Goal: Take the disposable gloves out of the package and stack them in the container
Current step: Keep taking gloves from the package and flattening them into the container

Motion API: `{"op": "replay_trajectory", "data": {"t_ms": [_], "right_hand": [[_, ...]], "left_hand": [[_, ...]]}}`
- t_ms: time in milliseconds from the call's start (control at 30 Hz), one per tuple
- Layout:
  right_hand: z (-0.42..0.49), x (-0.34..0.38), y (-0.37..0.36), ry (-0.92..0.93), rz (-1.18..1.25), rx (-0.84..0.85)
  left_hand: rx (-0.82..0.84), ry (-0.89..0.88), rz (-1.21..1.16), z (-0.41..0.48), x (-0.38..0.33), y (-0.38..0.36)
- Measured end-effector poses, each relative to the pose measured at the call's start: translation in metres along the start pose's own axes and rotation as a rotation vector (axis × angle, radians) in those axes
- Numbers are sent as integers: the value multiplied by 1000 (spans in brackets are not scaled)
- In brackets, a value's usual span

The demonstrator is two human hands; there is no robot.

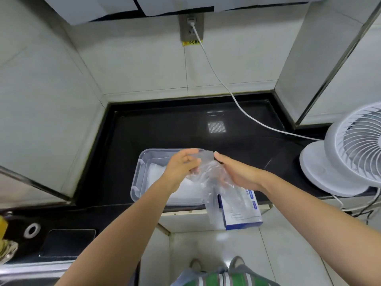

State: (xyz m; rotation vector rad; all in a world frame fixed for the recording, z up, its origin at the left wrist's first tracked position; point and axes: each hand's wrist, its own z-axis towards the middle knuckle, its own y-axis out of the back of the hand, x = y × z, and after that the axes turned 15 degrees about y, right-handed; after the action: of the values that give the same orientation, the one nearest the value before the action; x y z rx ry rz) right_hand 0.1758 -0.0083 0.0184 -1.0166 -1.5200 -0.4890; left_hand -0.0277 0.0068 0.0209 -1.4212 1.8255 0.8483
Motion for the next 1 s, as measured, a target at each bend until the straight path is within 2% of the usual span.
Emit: {"op": "replay_trajectory", "data": {"t_ms": [67,133,233,300,400,500,600,667,767,867,933,1000], "right_hand": [[6,-2,-2,-104,-48,-44],[15,-5,-3,-120,-130,-156],[26,-7,-4,28,-21,-406],[32,-4,-7,113,-22,-474],[41,-1,-16,145,-136,-431],[49,4,-26,104,-303,-287],[56,11,-39,44,-393,-133],[61,13,-45,12,-414,-107],[65,12,-47,-58,-465,-135],[67,8,-43,-127,-549,-217],[72,4,-41,-41,-629,-404],[78,0,-43,182,-931,-596]], "left_hand": [[-23,-78,61,-1,6,12],[-56,-130,53,-3,11,23],[-96,-114,9,-5,19,39],[-110,-17,12,-5,23,50],[-94,105,79,-8,25,60],[-83,138,56,-7,25,70],[106,195,163,-8,19,77],[191,230,244,-5,20,77],[81,225,169,2,26,74],[-62,165,258,9,31,77],[-145,124,345,13,35,79],[-233,96,452,22,43,81]]}}
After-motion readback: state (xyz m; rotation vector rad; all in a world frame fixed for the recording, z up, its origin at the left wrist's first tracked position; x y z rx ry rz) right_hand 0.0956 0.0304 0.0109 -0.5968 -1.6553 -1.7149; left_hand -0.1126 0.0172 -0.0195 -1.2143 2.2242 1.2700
